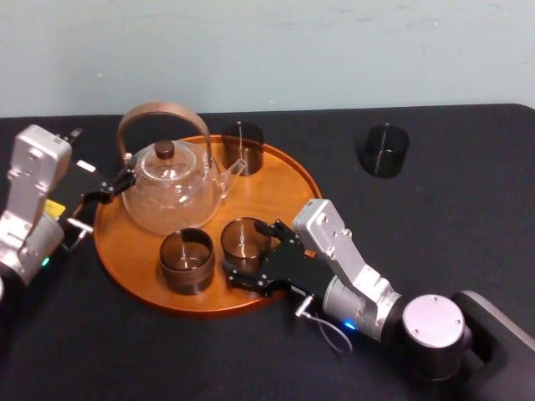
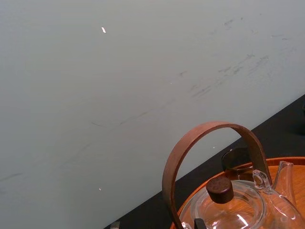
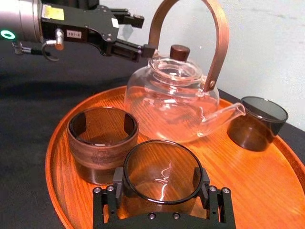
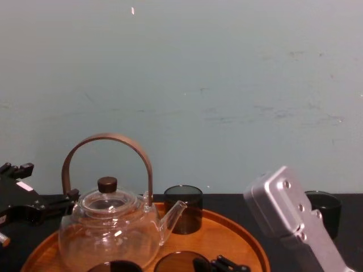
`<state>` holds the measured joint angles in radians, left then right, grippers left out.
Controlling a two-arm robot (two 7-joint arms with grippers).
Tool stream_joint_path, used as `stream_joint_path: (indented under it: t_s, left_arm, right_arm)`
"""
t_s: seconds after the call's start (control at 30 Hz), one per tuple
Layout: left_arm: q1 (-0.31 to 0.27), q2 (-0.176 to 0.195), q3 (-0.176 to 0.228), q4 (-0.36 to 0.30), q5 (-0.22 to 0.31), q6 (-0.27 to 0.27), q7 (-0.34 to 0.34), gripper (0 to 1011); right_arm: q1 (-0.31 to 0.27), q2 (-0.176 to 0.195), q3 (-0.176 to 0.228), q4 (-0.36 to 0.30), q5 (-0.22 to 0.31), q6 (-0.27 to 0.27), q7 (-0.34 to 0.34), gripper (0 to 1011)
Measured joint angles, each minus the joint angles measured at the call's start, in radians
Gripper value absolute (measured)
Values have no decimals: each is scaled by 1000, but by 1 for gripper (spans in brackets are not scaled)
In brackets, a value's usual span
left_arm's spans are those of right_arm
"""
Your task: Pick up the glass from the table and place it on the tray.
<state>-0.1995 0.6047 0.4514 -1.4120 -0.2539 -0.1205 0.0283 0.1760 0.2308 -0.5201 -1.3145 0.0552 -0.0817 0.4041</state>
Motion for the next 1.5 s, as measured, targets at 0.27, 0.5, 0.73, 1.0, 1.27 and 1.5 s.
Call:
stream_joint_path:
  t_s: [0.27, 0.5, 0.73, 1.0, 1.27, 1.5]
  left_arm:
    - [0, 0, 0, 0, 0, 0, 0, 1009]
    - [0, 0, 0, 0, 0, 0, 0, 1009]
    - [0, 0, 0, 0, 0, 0, 0, 1009]
    - [0, 0, 0, 0, 0, 0, 0, 1009]
    - [0, 0, 0, 0, 0, 0, 0, 1010]
    - [0, 0, 0, 0, 0, 0, 0, 1010]
  right_arm:
    - [-1, 1, 0, 1, -2, 4, 2, 1002]
    - [-8, 12, 6, -17, 12, 7, 16, 1002]
    - [-25, 30, 10, -55, 15, 16, 15, 1002]
    - [-64, 63, 26, -114, 21, 28, 8, 1002]
    - [-107, 101, 49, -152, 27, 28, 2, 1002]
    - [-142, 129, 89, -175, 38, 22, -16, 1002]
